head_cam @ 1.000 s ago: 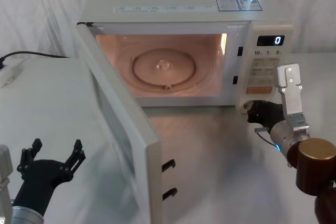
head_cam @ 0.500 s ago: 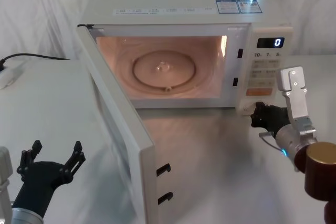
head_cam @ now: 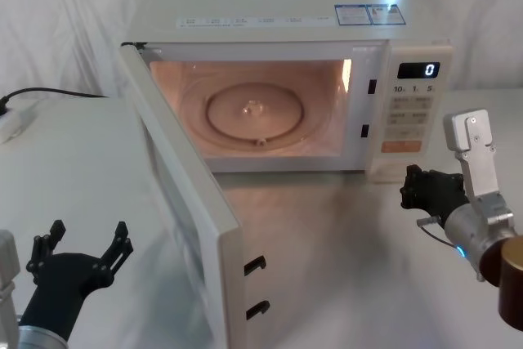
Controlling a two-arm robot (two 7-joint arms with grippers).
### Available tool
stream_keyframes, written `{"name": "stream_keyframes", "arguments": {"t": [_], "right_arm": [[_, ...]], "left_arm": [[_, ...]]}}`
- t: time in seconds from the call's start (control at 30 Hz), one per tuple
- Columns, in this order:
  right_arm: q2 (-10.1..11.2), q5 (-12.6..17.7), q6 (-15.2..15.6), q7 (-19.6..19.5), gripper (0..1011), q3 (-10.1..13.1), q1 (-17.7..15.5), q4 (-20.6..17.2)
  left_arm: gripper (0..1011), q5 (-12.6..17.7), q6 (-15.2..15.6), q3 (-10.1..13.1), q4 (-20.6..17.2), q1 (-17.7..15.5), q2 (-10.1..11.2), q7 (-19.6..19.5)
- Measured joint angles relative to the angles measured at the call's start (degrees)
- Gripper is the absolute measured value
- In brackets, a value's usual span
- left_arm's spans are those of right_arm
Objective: Press the button to open the microwave door with one hand; close the microwave door with the other hand.
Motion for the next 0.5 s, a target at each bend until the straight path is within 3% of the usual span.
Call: {"name": "stream_keyframes", "arguments": {"t": [0.5], "right_arm": [[2.93,2.05,0.97,2.97,0,-0.19,-5.77,-7.58]], "left_arm": [[1001,0.00,0.00,0.00,0.00,0.00,0.00,0.00]]}}
